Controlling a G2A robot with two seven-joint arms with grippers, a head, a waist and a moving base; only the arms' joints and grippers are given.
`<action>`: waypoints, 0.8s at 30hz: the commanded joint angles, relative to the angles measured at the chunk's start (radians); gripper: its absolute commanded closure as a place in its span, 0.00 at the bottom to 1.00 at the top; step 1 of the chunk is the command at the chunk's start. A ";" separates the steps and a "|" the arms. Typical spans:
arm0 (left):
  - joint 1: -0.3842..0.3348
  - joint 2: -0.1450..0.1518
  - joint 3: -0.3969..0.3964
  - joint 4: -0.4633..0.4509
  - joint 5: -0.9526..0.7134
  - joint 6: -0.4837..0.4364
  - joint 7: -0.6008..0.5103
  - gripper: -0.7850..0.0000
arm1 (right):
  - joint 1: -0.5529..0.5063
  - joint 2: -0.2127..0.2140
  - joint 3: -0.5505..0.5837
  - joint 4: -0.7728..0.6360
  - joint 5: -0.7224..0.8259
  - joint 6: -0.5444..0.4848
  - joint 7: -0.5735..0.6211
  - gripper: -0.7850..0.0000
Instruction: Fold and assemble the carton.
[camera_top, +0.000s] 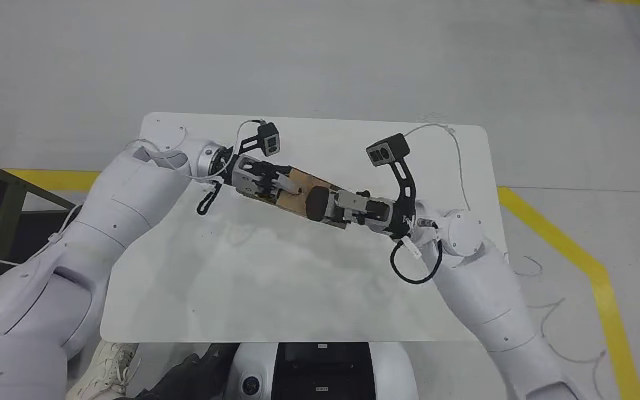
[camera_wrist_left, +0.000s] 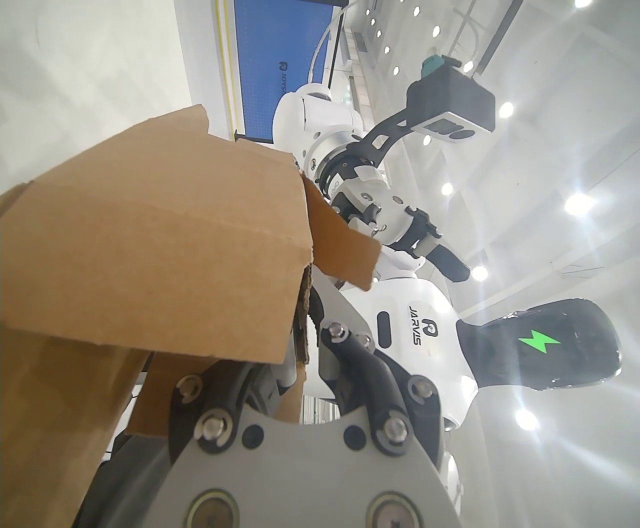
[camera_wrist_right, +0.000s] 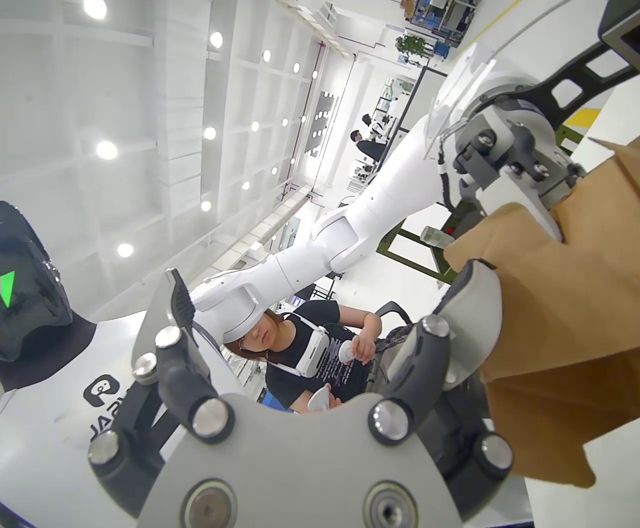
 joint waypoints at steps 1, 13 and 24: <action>0.001 0.001 -0.010 0.013 -0.018 -0.001 0.000 1.00 | -0.038 0.009 0.035 -0.033 0.004 -0.004 0.012 0.00; 0.016 0.012 -0.066 0.036 -0.106 0.002 0.000 1.00 | -0.127 0.025 0.072 -0.054 0.028 0.005 0.039 0.00; 0.030 0.018 -0.070 0.019 -0.088 0.013 0.000 1.00 | -0.086 0.017 0.038 -0.020 0.032 -0.019 0.027 0.00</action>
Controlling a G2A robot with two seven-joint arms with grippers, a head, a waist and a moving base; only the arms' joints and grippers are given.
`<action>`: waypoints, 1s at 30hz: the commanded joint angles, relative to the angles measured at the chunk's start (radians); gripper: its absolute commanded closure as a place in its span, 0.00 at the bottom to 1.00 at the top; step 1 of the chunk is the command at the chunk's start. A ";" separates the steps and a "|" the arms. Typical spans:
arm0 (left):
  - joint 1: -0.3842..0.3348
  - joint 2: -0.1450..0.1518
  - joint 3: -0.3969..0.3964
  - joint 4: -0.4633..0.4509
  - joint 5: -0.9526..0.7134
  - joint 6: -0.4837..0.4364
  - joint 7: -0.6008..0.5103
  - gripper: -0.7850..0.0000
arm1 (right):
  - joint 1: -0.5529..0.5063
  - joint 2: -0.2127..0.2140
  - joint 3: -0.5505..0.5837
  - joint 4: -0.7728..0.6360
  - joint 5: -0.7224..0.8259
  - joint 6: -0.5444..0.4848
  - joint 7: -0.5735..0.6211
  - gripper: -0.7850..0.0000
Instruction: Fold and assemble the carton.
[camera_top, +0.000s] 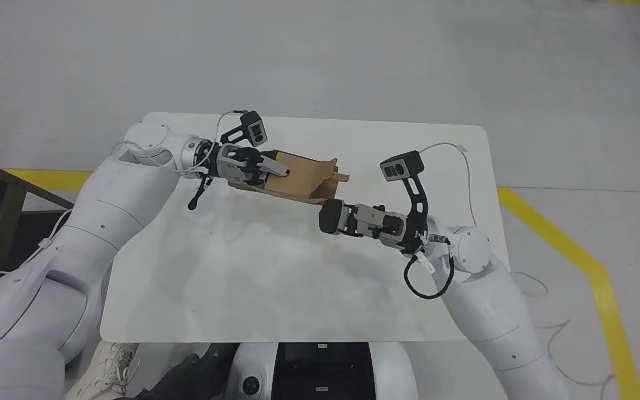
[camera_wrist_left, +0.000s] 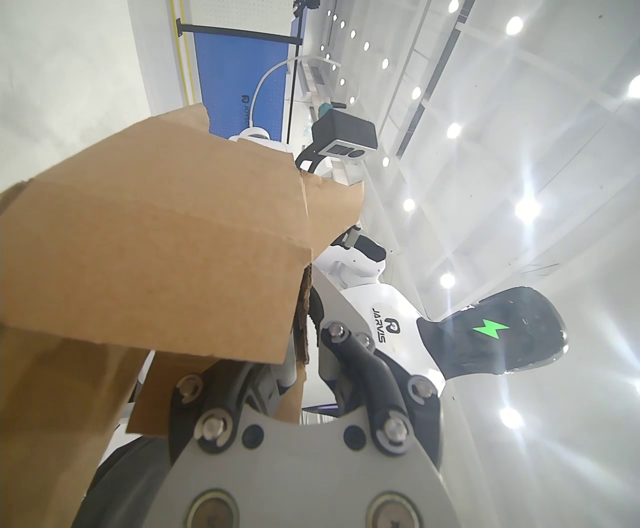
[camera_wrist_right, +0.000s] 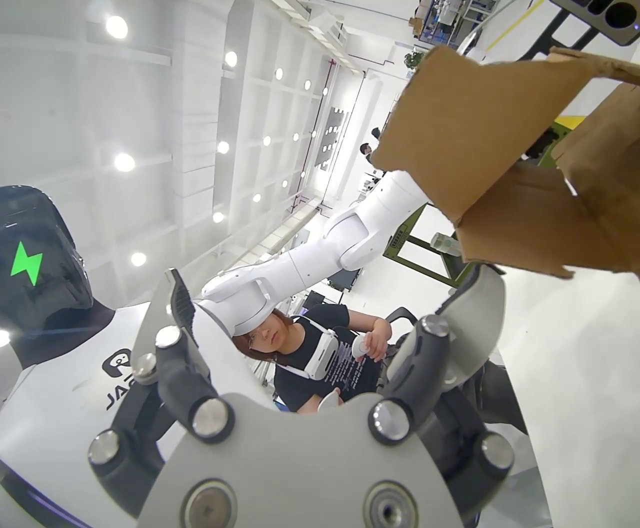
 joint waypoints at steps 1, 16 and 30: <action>0.000 0.001 -0.002 0.002 0.001 0.000 0.000 1.00 | -0.001 0.001 0.004 0.000 0.005 -0.009 0.000 0.00; -0.004 -0.008 -0.003 0.008 0.038 -0.004 0.000 1.00 | -0.043 0.016 0.077 -0.070 0.014 -0.029 0.000 0.00; 0.014 0.012 -0.011 -0.049 -0.019 0.027 0.000 1.00 | -0.028 0.017 0.094 0.045 0.010 -0.039 -0.061 0.00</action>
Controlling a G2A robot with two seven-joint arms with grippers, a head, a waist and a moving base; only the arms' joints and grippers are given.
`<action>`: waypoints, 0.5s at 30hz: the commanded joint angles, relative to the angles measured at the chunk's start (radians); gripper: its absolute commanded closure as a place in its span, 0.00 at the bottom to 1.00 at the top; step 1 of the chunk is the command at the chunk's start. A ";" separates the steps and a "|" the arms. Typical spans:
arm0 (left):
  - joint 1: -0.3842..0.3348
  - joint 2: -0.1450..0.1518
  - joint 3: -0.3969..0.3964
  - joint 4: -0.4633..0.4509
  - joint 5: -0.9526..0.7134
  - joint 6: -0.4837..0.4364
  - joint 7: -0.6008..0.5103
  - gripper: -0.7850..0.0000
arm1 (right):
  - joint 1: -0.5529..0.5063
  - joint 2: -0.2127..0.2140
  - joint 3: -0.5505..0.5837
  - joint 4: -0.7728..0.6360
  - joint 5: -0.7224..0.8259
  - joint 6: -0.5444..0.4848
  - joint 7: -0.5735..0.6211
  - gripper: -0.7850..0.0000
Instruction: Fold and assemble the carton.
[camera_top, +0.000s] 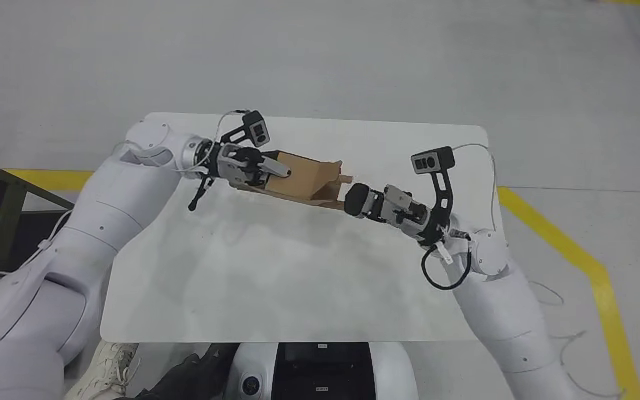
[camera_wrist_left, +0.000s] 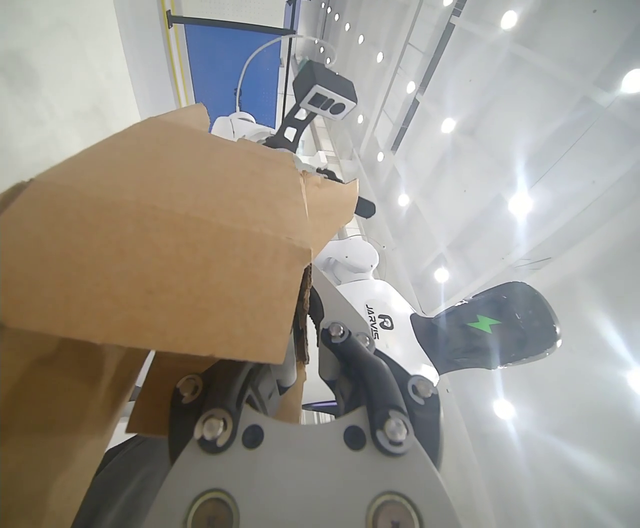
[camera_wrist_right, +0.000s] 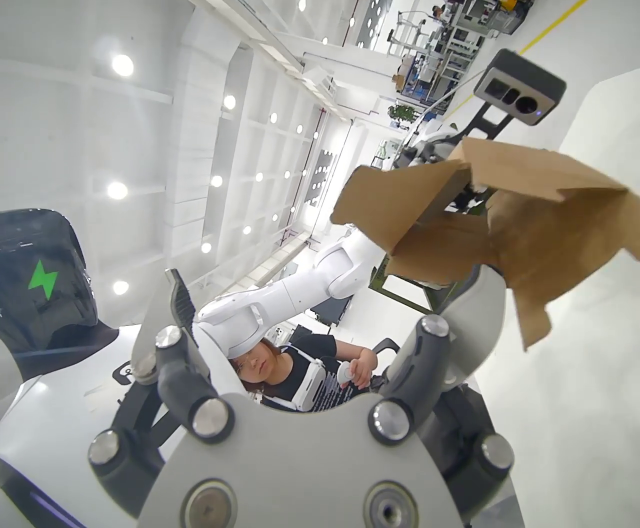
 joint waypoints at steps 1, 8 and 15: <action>0.003 0.006 0.001 -0.009 -0.003 0.003 0.000 1.00 | 0.012 -0.002 -0.007 0.019 0.013 -0.007 0.001 0.00; 0.003 0.016 0.019 -0.030 -0.007 0.020 0.000 1.00 | 0.059 -0.011 -0.044 0.053 0.044 -0.038 0.043 0.00; -0.010 0.016 0.029 -0.008 -0.022 0.010 0.000 1.00 | 0.080 -0.018 -0.087 0.059 0.083 -0.050 0.112 0.00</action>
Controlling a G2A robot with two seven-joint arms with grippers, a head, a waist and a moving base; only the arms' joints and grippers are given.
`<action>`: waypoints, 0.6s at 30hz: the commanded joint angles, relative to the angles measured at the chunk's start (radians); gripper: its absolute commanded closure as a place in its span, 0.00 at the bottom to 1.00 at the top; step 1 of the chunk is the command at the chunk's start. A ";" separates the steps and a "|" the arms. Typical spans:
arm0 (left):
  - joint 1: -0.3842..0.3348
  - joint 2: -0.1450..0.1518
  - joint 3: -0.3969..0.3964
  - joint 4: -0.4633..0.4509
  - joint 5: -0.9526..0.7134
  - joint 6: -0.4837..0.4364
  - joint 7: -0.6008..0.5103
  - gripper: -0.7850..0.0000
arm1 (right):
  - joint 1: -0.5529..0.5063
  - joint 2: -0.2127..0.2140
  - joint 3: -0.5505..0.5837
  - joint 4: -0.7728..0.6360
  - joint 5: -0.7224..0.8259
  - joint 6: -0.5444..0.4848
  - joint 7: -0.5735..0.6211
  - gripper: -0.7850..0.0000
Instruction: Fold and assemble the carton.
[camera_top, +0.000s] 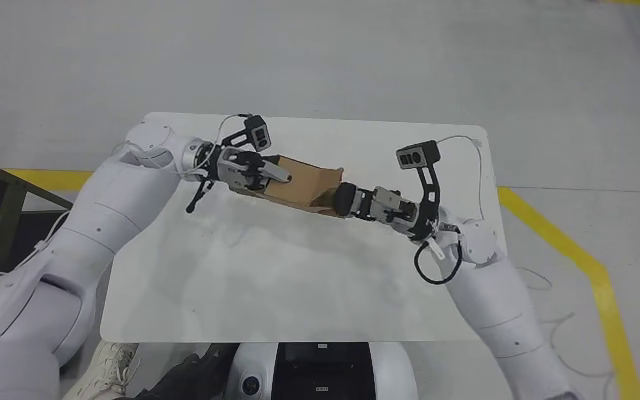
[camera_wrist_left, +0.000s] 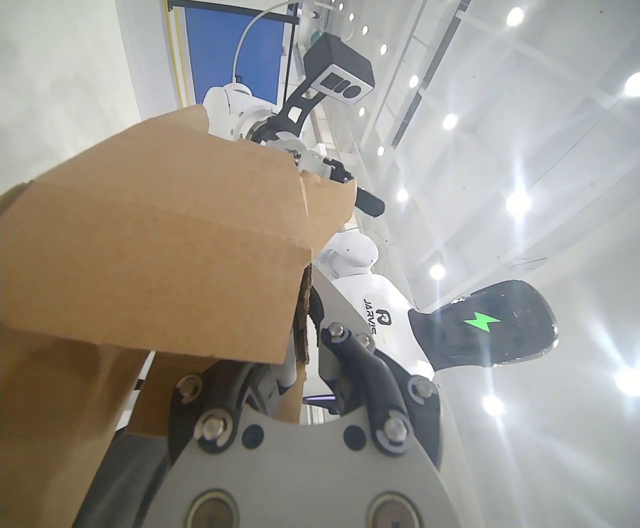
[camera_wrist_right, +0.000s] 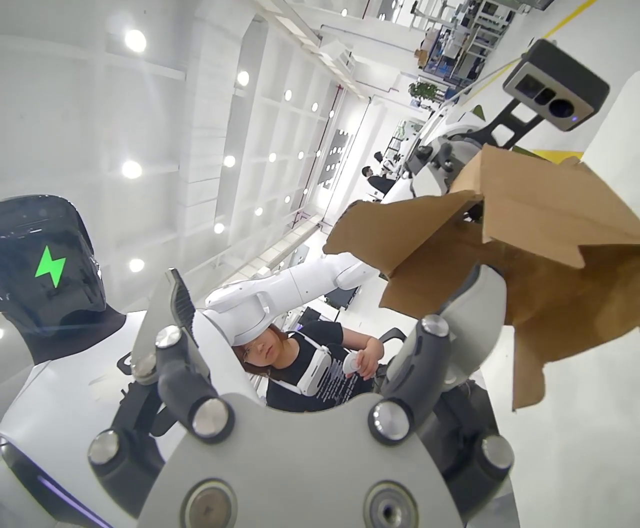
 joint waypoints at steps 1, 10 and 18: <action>-0.005 -0.002 0.000 0.016 -0.002 -0.009 0.000 1.00 | -0.004 -0.001 -0.010 -0.006 0.020 -0.006 0.024 0.00; -0.019 -0.021 0.016 0.057 0.020 -0.032 0.000 1.00 | -0.004 -0.008 -0.064 -0.034 -0.004 0.007 0.048 0.00; -0.017 -0.023 0.011 0.053 0.006 -0.040 0.000 1.00 | 0.032 -0.023 -0.121 -0.009 -0.031 0.019 0.014 0.00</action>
